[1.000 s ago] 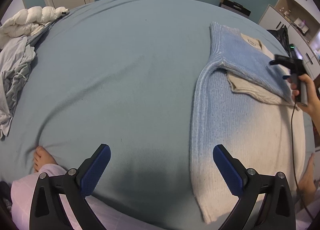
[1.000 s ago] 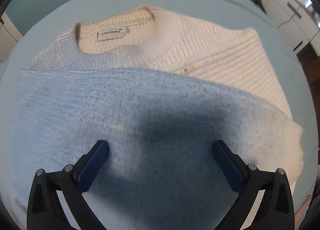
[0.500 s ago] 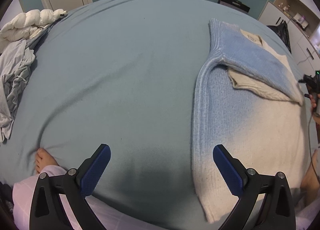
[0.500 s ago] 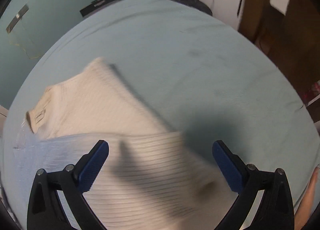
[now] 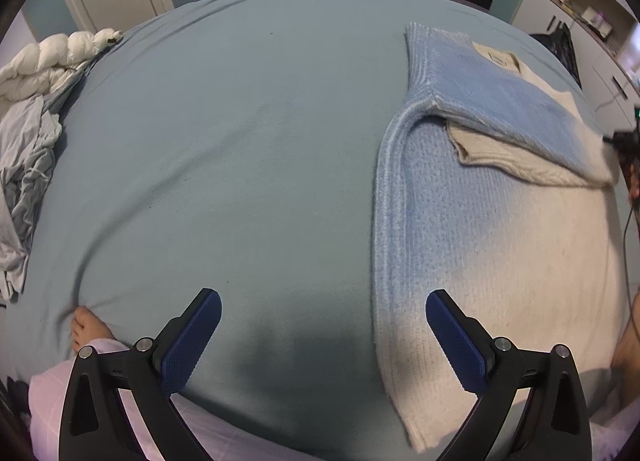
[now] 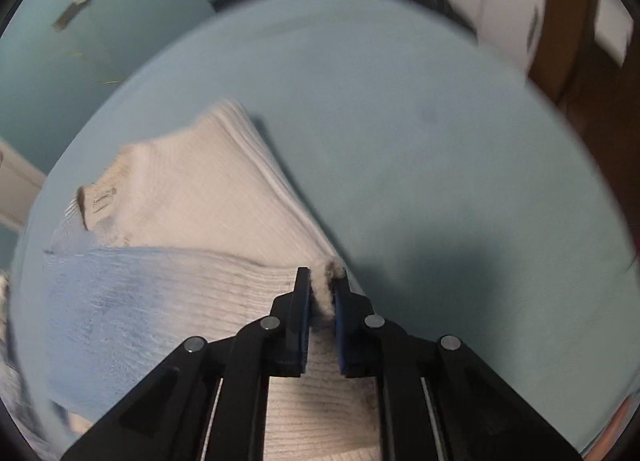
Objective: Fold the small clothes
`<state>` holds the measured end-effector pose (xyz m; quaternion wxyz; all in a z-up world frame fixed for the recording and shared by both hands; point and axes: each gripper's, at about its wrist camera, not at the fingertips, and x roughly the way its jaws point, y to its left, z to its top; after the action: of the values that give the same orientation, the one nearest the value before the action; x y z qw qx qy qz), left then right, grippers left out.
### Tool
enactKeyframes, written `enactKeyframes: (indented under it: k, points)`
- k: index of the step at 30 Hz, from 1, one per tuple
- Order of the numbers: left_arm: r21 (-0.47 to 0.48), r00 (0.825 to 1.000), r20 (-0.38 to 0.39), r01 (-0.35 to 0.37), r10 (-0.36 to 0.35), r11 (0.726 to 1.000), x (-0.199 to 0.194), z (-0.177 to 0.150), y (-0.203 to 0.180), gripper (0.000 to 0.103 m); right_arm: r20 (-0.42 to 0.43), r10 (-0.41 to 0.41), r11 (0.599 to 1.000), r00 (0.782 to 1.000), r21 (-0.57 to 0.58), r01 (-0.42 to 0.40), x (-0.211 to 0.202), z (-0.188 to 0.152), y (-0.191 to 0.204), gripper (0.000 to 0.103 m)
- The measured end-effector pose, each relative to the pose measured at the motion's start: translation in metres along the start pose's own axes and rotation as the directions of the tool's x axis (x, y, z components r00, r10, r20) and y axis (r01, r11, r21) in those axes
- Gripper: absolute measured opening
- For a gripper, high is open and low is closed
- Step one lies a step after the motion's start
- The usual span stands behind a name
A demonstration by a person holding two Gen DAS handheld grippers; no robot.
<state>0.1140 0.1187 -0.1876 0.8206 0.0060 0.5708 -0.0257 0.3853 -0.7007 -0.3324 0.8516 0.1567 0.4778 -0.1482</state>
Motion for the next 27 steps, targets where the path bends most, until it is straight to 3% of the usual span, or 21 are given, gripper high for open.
enactKeyframes:
  k: [3, 6, 7, 9, 10, 11, 12, 13, 14, 16, 17, 19, 22, 25, 27]
  points:
    - [0.013, 1.0, -0.007, -0.01, 0.01, 1.0, 0.002, -0.001, -0.002, 0.103, 0.112, -0.041, 0.997, 0.993, -0.056, 0.048, -0.027, -0.001, 0.013, 0.005]
    - [0.006, 1.0, -0.008, -0.006, 0.007, 1.0, 0.002, -0.002, 0.0, 0.103, 0.141, -0.073, 0.994, 0.987, -0.065, 0.082, -0.028, 0.002, 0.018, 0.005]
    - [0.002, 1.0, -0.007, -0.003, 0.003, 1.0, 0.001, -0.001, 0.001, 0.103, 0.094, -0.107, 0.991, 0.99, -0.07, 0.114, -0.016, 0.003, 0.023, 0.006]
    - [-0.007, 1.0, 0.002, 0.005, -0.005, 1.0, -0.001, -0.001, 0.003, 0.103, -0.124, -0.191, 0.981, 0.974, -0.067, 0.184, 0.033, 0.009, 0.013, 0.018]
    - [-0.009, 1.0, 0.003, 0.007, -0.007, 1.0, -0.001, 0.0, 0.003, 0.103, -0.195, -0.217, 0.976, 0.957, -0.054, 0.21, 0.046, 0.006, 0.008, 0.035]
    - [-0.011, 1.0, 0.004, 0.01, -0.01, 1.0, -0.001, 0.0, 0.004, 0.103, -0.216, -0.219, 0.974, 0.952, 0.013, 0.227, 0.051, 0.007, -0.004, 0.048]
    - [-0.011, 1.0, 0.004, 0.011, -0.011, 1.0, -0.002, 0.0, 0.004, 0.103, -0.172, -0.222, 0.969, 0.96, 0.073, 0.237, 0.039, 0.009, -0.015, 0.049]
    - [-0.008, 1.0, 0.004, 0.011, -0.011, 1.0, -0.001, -0.001, 0.005, 0.103, -0.101, -0.223, 0.965, 0.97, 0.12, 0.234, 0.026, 0.011, -0.018, 0.055]
    - [-0.004, 1.0, 0.003, 0.008, -0.008, 1.0, -0.001, -0.001, 0.004, 0.103, -0.029, -0.187, 0.971, 0.982, 0.143, 0.189, 0.009, 0.014, -0.013, 0.071]
    - [0.004, 1.0, -0.001, 0.001, -0.001, 1.0, 0.001, -0.002, 0.003, 0.103, 0.006, -0.081, 0.993, 0.997, 0.092, 0.08, -0.003, 0.014, 0.005, 0.086]
    - [0.005, 1.0, -0.001, -0.001, 0.001, 1.0, 0.001, -0.002, 0.002, 0.103, 0.009, 0.007, 1.0, 1.0, 0.026, -0.007, -0.009, 0.011, 0.026, 0.086]
    - [0.005, 1.0, 0.002, -0.001, 0.001, 1.0, -0.001, -0.002, 0.001, 0.103, -0.029, 0.08, 0.995, 0.996, -0.064, -0.082, -0.011, 0.001, 0.06, 0.086]
    - [0.001, 1.0, 0.006, 0.003, -0.003, 1.0, -0.002, -0.002, 0.0, 0.103, -0.115, 0.146, 0.981, 0.983, -0.11, -0.159, 0.005, -0.016, 0.101, 0.086]
    - [0.024, 1.0, 0.007, 0.0, 0.0, 1.0, -0.003, -0.003, -0.005, 0.103, -0.169, 0.104, 0.974, 0.98, -0.181, -0.135, 0.034, -0.028, 0.136, 0.086]
    - [0.043, 1.0, 0.013, -0.001, 0.001, 0.999, -0.004, -0.004, -0.007, 0.103, -0.22, 0.01, 0.976, 0.975, -0.208, -0.057, 0.064, -0.036, 0.149, 0.087]
